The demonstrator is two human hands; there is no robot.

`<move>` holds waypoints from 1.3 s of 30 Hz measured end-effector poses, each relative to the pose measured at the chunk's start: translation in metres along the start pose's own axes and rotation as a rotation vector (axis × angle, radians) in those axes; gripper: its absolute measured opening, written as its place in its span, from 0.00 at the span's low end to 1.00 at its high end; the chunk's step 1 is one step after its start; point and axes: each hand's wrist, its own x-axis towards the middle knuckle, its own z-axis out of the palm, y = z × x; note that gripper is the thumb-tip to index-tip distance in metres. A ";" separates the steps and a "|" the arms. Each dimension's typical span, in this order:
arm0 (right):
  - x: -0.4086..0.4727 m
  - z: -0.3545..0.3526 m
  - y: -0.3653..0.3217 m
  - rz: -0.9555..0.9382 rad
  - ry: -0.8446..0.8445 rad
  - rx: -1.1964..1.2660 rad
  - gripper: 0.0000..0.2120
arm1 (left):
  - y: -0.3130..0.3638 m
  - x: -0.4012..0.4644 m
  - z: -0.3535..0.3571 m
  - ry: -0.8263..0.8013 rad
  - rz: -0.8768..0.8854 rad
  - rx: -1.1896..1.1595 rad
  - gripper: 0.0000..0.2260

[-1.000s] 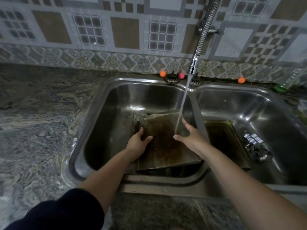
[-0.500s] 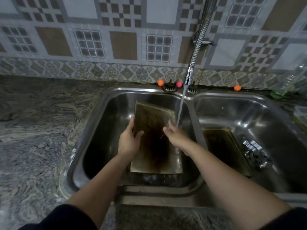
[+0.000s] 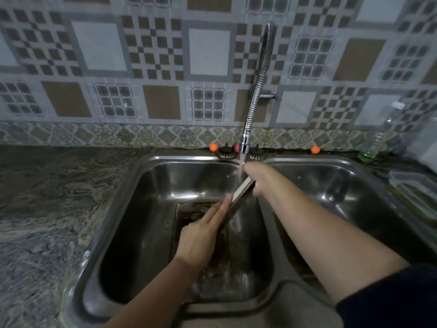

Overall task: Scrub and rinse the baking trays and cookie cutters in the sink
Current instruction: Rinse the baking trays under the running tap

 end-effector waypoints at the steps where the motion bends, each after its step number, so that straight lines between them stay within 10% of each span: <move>1: -0.005 -0.005 0.001 0.012 0.006 -0.030 0.10 | 0.002 0.001 0.000 0.006 0.010 0.009 0.35; 11: -0.034 -0.021 0.026 -0.255 -0.107 -0.150 0.27 | 0.050 0.058 0.017 -0.075 -0.399 -0.853 0.22; 28: -0.060 -0.027 0.048 -0.408 -0.180 -0.041 0.27 | 0.011 0.054 0.034 -0.039 -0.710 -0.737 0.23; 39: -0.037 -0.004 0.029 -0.247 -0.084 0.339 0.24 | -0.001 0.006 -0.012 -0.213 -0.310 -0.339 0.33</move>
